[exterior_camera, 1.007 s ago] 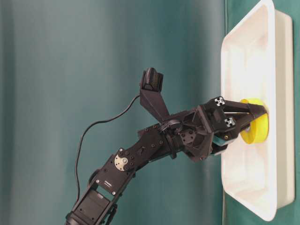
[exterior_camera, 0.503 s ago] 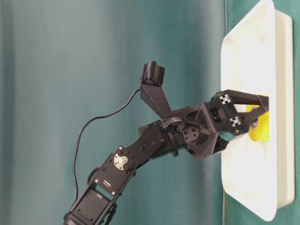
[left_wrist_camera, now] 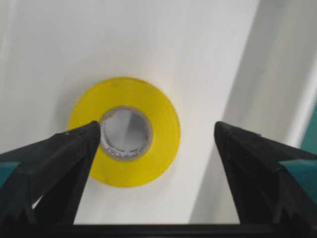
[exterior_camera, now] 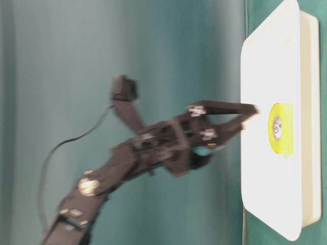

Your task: Pick up the tape from a random location and place it into the white case.

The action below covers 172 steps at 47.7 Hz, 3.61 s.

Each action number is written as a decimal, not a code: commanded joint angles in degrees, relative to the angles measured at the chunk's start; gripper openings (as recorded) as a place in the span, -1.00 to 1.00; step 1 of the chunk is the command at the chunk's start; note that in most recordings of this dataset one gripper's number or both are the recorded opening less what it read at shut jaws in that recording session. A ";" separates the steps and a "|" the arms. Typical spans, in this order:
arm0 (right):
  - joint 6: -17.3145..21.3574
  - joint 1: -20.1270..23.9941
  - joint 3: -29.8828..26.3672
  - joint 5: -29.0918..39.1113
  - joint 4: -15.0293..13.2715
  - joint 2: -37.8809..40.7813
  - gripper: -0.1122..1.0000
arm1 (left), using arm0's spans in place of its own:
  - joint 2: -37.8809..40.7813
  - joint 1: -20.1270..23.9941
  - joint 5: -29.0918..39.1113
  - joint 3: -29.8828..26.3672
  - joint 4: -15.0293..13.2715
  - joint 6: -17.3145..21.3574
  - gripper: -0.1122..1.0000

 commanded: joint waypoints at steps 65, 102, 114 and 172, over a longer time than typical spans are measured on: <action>0.09 -0.18 -2.90 -0.18 -0.35 0.09 0.86 | -35.07 -6.24 -16.17 17.05 0.18 4.66 0.94; 0.18 -0.26 -3.25 0.62 -0.35 0.18 0.86 | -63.28 -12.22 -18.81 42.19 0.00 4.48 0.94; 0.26 -0.26 -3.08 1.93 -0.35 0.26 0.86 | -63.98 -12.66 -27.42 49.57 0.00 4.57 0.94; 0.79 10.55 -3.16 6.50 0.53 0.44 0.86 | -63.98 -15.64 -33.49 54.23 -0.09 4.39 0.94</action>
